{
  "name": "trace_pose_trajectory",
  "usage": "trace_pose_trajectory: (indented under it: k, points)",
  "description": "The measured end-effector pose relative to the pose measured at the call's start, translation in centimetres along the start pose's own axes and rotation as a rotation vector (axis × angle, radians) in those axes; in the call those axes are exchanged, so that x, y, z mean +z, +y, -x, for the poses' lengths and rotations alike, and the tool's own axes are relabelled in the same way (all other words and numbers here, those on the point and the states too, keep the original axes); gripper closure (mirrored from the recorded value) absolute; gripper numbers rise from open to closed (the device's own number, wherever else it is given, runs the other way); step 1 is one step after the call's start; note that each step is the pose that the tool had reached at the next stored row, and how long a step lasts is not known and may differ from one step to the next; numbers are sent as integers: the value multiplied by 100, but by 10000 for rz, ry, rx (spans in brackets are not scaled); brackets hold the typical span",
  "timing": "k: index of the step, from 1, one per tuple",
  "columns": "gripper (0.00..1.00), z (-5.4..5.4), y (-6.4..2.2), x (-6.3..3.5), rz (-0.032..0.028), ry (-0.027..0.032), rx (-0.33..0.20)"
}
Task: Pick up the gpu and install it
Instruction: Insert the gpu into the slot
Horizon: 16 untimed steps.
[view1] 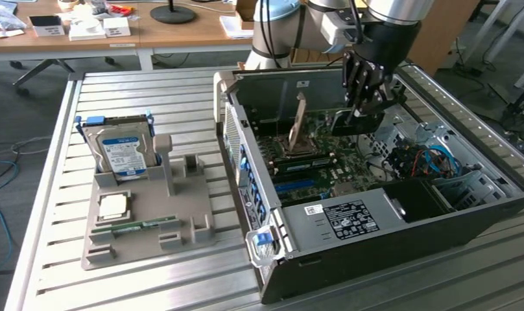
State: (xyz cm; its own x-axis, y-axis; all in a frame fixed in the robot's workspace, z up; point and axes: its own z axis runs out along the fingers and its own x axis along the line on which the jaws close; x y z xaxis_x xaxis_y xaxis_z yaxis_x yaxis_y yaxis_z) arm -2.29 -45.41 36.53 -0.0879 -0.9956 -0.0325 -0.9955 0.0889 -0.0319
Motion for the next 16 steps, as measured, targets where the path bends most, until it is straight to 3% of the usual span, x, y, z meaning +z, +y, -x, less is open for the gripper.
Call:
trace_pose_trajectory:
  k: [16]
  points:
    - [73,-4,4,142,0,2,-1]
